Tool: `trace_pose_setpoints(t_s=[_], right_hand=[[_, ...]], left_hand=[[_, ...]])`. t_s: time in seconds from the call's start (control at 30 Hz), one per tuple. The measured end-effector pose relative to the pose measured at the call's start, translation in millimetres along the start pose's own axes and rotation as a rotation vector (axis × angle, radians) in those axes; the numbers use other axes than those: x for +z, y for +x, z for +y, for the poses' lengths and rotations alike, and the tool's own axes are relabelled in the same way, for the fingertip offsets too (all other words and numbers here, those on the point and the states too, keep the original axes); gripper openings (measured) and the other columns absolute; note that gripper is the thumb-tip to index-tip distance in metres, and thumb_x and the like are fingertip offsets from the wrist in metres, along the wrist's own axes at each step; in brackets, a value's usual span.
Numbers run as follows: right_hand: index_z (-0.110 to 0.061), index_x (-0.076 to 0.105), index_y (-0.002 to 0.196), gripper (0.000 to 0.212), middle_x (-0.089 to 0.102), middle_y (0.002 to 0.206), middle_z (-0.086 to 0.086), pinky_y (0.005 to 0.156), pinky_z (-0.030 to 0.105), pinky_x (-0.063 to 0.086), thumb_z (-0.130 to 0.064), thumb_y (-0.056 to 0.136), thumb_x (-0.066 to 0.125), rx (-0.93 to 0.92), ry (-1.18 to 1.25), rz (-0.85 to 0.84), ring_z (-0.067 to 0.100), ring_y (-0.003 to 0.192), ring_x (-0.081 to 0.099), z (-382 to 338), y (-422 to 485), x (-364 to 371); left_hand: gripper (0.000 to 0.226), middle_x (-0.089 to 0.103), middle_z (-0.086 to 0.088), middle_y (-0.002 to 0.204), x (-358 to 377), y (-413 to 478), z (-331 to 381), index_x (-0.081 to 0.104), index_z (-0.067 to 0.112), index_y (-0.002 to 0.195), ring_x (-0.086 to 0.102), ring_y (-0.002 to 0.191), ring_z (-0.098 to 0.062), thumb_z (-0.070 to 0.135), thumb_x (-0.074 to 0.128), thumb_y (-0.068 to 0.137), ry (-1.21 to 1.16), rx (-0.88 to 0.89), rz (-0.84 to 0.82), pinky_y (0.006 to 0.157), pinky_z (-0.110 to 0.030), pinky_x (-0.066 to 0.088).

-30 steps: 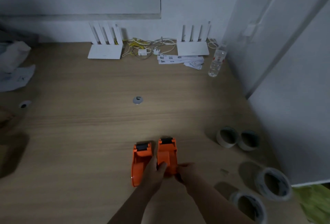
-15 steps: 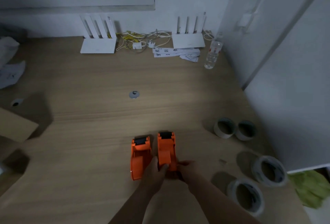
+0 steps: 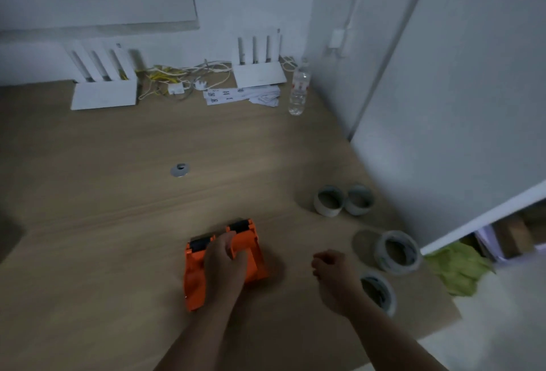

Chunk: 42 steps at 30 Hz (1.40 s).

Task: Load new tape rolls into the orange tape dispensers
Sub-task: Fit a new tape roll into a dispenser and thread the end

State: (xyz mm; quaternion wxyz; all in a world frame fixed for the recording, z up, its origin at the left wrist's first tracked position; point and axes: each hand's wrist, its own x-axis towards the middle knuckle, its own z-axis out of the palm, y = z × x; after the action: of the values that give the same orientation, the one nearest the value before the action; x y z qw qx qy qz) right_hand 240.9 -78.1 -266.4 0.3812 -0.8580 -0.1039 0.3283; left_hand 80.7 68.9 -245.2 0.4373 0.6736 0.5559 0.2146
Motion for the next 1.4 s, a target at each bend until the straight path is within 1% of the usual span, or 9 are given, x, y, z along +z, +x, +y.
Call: trace_pose_setpoints(t_s=[0.13,0.27,0.37,0.5,0.73,0.9,1.0,1.17,1.4], right_hand=[[-0.015,0.048,0.051,0.035,0.050,0.049,-0.001,0.049,0.029,0.037,-0.022,0.083,0.059,-0.037,-0.330,0.210,0.017,0.051,0.050,18,-7,-49],[-0.014,0.056,0.055,0.037,0.065,0.063,0.008,0.055,0.025,0.037,-0.033,0.086,0.061,0.013,-0.475,0.233,0.022,0.061,0.060,44,-8,-65],[-0.015,0.055,0.054,0.037,0.060,0.064,0.004,0.059,0.026,0.038,-0.034,0.085,0.062,0.065,-0.467,0.147,0.020,0.065,0.060,52,-10,-58],[-0.011,0.069,0.090,0.031,0.065,0.087,0.007,0.064,0.024,0.034,-0.039,0.081,0.064,0.082,-0.518,0.143,0.024,0.087,0.064,57,-12,-45],[-0.015,0.053,0.090,0.012,0.068,0.106,0.011,0.071,0.027,0.037,-0.026,0.087,0.057,0.066,-0.460,0.134,0.028,0.099,0.063,63,-11,-32],[-0.019,0.045,0.075,0.022,0.054,0.078,0.000,0.063,0.030,0.037,-0.018,0.079,0.067,-0.175,-0.274,0.260,0.022,0.074,0.056,33,-17,-33],[-0.021,0.050,0.068,0.022,0.053,0.064,0.000,0.055,0.030,0.038,-0.015,0.074,0.069,-0.256,-0.098,0.209,0.012,0.058,0.047,9,-21,-29],[-0.005,0.068,0.089,0.010,0.070,0.085,0.023,0.061,0.031,0.050,-0.001,0.081,0.062,-0.256,0.313,0.021,0.017,0.069,0.063,-36,-35,-6],[0.000,0.068,0.094,0.013,0.074,0.082,0.011,0.058,0.024,0.052,-0.002,0.086,0.059,-0.320,0.544,-0.283,0.019,0.071,0.069,-80,-45,39]], left_hand=[[0.029,0.066,-0.003,0.105,17,-9,26,0.065,0.014,0.109,0.062,0.100,-0.019,0.006,0.061,0.082,-0.049,0.050,-0.150,0.086,-0.023,0.047],[0.019,0.061,0.000,0.092,38,-26,43,0.064,0.010,0.101,0.057,0.085,-0.011,0.000,0.057,0.085,-0.078,0.056,-0.339,0.066,0.008,0.033],[0.021,0.063,0.001,0.088,55,-32,37,0.064,0.019,0.093,0.057,0.082,-0.012,0.002,0.058,0.083,-0.103,0.064,-0.412,0.065,0.001,0.040],[0.018,0.061,0.007,0.082,59,-39,34,0.065,0.018,0.094,0.056,0.077,-0.008,0.005,0.058,0.086,-0.103,0.055,-0.476,0.066,-0.003,0.042],[0.022,0.070,0.004,0.096,54,-40,29,0.067,0.024,0.102,0.063,0.091,-0.005,0.009,0.055,0.090,-0.118,0.021,-0.573,0.074,-0.017,0.046],[0.028,0.074,0.001,0.094,48,-34,25,0.070,0.023,0.098,0.066,0.089,-0.014,0.003,0.053,0.089,-0.169,0.020,-0.556,0.080,-0.022,0.050],[0.030,0.074,0.001,0.092,37,-28,23,0.070,0.025,0.095,0.067,0.084,-0.010,0.002,0.052,0.090,-0.236,-0.004,-0.503,0.069,-0.006,0.047],[0.025,0.074,-0.001,0.089,2,-9,15,0.071,0.018,0.092,0.066,0.077,0.000,0.001,0.052,0.091,-0.312,-0.009,-0.342,0.062,-0.003,0.046],[0.030,0.074,-0.006,0.080,-71,26,-30,0.073,0.019,0.088,0.065,0.072,-0.017,-0.003,0.052,0.088,-0.427,-0.141,-0.094,0.064,-0.021,0.053]])
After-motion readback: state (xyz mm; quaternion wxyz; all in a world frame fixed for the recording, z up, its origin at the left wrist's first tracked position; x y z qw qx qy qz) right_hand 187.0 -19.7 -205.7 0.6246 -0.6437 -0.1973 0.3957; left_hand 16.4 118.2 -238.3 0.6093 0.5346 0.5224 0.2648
